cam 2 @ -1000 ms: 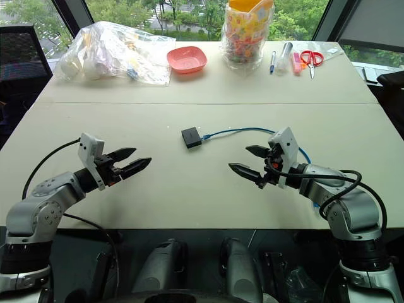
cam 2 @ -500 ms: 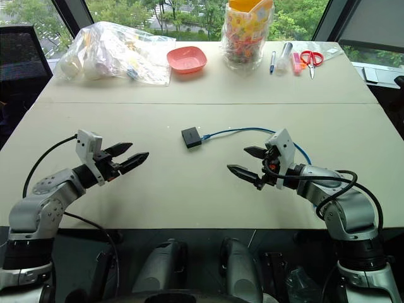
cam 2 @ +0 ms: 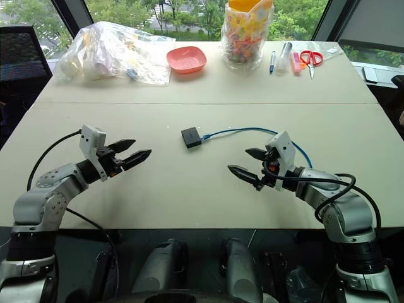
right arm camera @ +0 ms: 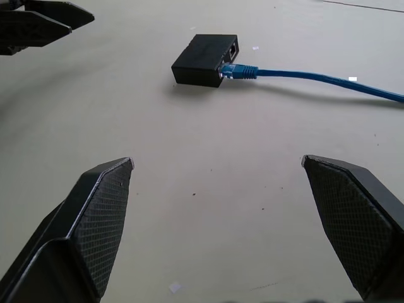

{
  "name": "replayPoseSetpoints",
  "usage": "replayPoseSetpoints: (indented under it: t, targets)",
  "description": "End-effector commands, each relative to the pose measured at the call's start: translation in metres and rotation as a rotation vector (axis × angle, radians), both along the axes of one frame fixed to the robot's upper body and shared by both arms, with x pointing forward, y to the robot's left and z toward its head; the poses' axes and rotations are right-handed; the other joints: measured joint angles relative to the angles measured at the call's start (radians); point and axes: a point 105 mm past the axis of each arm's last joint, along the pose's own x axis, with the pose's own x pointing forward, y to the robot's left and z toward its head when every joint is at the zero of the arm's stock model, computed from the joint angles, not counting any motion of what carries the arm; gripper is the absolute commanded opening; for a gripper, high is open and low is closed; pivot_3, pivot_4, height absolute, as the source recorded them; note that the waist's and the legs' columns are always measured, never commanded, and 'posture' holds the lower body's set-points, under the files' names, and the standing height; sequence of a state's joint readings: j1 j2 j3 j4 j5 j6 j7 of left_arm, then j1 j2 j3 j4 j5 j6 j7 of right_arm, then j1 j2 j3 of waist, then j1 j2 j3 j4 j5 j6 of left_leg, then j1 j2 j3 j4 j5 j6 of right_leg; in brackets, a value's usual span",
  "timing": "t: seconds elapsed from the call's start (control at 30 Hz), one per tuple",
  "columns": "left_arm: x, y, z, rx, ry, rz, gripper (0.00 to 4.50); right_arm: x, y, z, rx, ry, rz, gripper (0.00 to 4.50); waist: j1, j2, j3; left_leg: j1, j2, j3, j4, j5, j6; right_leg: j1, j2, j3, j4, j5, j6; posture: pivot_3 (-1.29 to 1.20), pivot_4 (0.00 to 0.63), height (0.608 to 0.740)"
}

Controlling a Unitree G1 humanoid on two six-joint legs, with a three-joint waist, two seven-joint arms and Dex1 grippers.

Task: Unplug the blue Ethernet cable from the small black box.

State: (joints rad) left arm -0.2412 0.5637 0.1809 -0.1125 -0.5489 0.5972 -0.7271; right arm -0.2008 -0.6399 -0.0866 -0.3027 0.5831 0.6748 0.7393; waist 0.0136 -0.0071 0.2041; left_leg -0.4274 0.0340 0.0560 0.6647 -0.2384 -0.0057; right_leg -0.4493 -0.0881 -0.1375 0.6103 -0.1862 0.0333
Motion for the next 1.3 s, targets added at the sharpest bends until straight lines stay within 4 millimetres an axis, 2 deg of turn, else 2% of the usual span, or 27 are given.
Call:
replayPoseSetpoints:
  t: [0.03,0.2,0.4,0.47,0.57,0.6,0.63,0.67,0.77,0.87,0.93,1.0,1.1,1.17,1.3]
  targets:
    - [0.001,0.005,0.017,0.054,-0.042,-0.090,4.25,0.019,0.014,0.011,-0.066,-0.106,0.087,4.50,-0.007,-0.001,0.000,0.000,0.000,0.001,0.000,0.000,0.000,0.000,0.000,0.000,0.000,0.000,0.000,0.00,0.150,0.740]
    - [-0.012,0.014,0.035,0.110,0.028,-0.282,4.25,0.066,0.046,0.011,-0.164,-0.175,0.246,4.50,-0.021,-0.001,0.001,-0.001,0.000,0.002,0.000,0.000,0.000,-0.004,0.002,-0.001,0.000,0.000,-0.001,0.00,0.150,0.740]
    - [-0.012,0.018,0.050,0.120,-0.011,-0.266,4.25,0.108,0.078,0.000,-0.296,-0.205,0.347,4.50,-0.027,-0.001,0.001,-0.004,-0.002,0.002,-0.002,0.000,0.001,-0.007,0.001,0.001,0.004,0.003,0.003,0.00,0.150,0.740]
    - [-0.014,0.018,0.048,0.124,-0.021,-0.242,4.25,0.115,0.093,-0.007,-0.387,-0.227,0.382,4.50,-0.032,-0.001,0.001,-0.005,-0.002,0.006,-0.002,0.000,0.001,-0.010,0.001,0.003,0.004,0.004,0.002,0.00,0.150,0.740]
    - [-0.017,0.023,0.041,0.143,-0.029,-0.182,4.25,0.110,0.105,-0.035,-0.571,-0.174,0.494,4.50,-0.035,-0.001,0.001,-0.004,-0.002,0.009,-0.002,0.000,0.001,-0.010,0.001,0.003,0.005,0.004,0.002,0.00,0.150,0.740]
    - [-0.020,0.023,0.041,0.143,-0.031,-0.172,4.30,0.106,0.105,-0.043,-0.613,-0.145,0.526,3.98,-0.036,-0.001,0.001,-0.004,-0.002,0.010,-0.002,0.001,0.001,-0.010,0.001,0.003,0.006,0.004,0.002,0.00,0.150,0.740]
    - [-0.024,0.022,0.041,0.142,-0.033,-0.168,4.30,0.104,0.105,-0.047,-0.636,-0.123,0.551,3.69,-0.035,-0.002,0.001,-0.001,-0.001,0.011,-0.002,0.001,0.001,-0.010,0.001,0.005,0.007,0.004,0.003,0.00,0.150,0.740]
    - [-0.026,0.021,0.040,0.142,-0.034,-0.167,4.30,0.103,0.105,-0.049,-0.646,-0.112,0.564,3.22,-0.035,-0.003,0.000,0.002,0.000,0.012,-0.002,0.001,0.001,-0.007,0.002,0.006,0.008,0.003,0.004,0.00,0.150,0.740]
    - [-0.031,0.023,0.039,0.142,-0.031,-0.149,4.30,0.098,0.108,-0.049,-0.645,-0.084,0.610,1.72,-0.032,-0.002,0.000,0.006,0.002,0.011,-0.002,0.001,0.000,-0.004,0.002,0.007,0.008,0.003,0.002,0.00,0.150,0.740]
    - [-0.033,0.024,0.038,0.145,-0.030,-0.139,4.30,0.097,0.108,-0.049,-0.648,-0.071,0.625,0.17,-0.032,-0.001,0.000,0.018,0.004,0.010,-0.002,0.000,-0.001,0.007,0.002,0.007,0.006,0.001,-0.002,0.00,0.150,0.740]
    - [-0.025,0.025,0.040,0.128,-0.043,-0.131,4.30,0.100,0.106,-0.045,-0.638,-0.085,0.600,0.07,-0.031,-0.001,0.000,0.019,0.004,0.010,-0.002,-0.001,-0.004,0.008,0.002,0.007,0.006,0.001,-0.002,0.00,0.150,0.740]
    - [-0.010,0.024,0.044,0.089,-0.063,-0.119,4.30,0.108,0.103,-0.037,-0.669,-0.173,0.565,0.07,-0.026,-0.002,-0.001,0.019,0.004,0.010,-0.002,-0.001,-0.004,0.008,0.002,0.007,0.006,0.001,-0.002,0.00,0.150,0.740]
    - [0.024,0.011,0.047,-0.088,-0.036,-0.158,4.30,0.126,0.108,0.005,-0.728,-0.570,0.450,0.07,-0.022,-0.001,-0.001,0.018,0.003,0.010,-0.002,0.001,-0.002,0.008,0.002,0.007,0.007,0.001,-0.002,0.00,0.150,0.740]
    - [0.036,-0.003,0.049,-0.178,-0.011,-0.231,4.30,0.126,0.112,0.023,-0.701,-0.721,0.420,0.07,-0.022,-0.002,0.000,0.016,0.001,0.013,-0.002,0.002,-0.002,0.007,0.001,0.007,0.007,0.001,-0.001,0.00,0.150,0.740]
    - [0.058,-0.029,0.055,-0.279,0.030,-0.358,4.30,0.116,0.113,0.035,-0.671,-0.869,0.424,0.07,-0.031,-0.002,0.000,0.014,-0.001,0.020,-0.002,0.001,0.000,0.004,0.001,0.011,0.006,0.004,0.006,0.00,0.150,0.740]
